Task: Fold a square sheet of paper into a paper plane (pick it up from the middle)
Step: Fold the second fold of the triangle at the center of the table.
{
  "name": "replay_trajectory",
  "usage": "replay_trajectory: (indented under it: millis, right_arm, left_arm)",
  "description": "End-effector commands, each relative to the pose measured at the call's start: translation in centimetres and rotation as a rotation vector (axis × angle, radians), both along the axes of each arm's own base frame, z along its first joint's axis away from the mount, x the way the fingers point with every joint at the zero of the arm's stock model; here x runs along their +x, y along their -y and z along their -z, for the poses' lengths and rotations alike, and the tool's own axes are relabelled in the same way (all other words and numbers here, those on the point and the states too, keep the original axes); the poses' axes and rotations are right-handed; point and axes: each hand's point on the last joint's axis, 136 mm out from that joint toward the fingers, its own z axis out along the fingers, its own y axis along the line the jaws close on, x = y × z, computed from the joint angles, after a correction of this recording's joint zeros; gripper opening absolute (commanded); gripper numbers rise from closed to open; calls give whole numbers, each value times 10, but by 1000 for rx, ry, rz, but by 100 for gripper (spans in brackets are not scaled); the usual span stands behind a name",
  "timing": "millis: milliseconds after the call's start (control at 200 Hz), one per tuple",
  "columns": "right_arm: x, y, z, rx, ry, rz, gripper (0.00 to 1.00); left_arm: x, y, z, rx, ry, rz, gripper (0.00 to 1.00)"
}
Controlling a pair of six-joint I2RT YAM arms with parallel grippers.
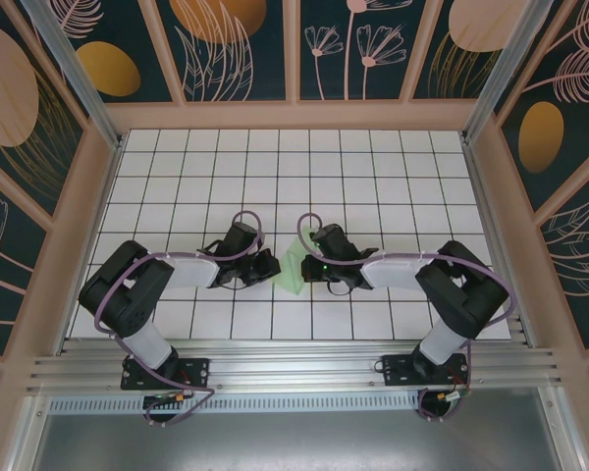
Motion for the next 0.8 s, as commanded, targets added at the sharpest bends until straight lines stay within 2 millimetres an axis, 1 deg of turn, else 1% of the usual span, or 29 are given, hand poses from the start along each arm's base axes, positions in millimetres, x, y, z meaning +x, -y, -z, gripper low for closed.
replay_trajectory:
  millis: [0,80,210,425,706,796]
  right_arm:
    - [5,1,1,-36,15,-10,1]
    - [7,4,3,-59,16,2,2]
    - [7,2,1,-49,21,-8,2]
    - [7,2,7,-63,14,-6,2]
    - [6,6,12,-87,11,4,2]
    - [6,10,15,-112,5,15,2]
  left_arm:
    - [0,-4,3,42,0,4,10]
    - [0,-4,3,43,2,5,10]
    - [0,-4,2,43,3,6,10]
    - [3,-1,-3,34,19,14,11]
    - [2,-3,-2,45,18,13,10]
    - [2,-3,-3,44,21,13,11]
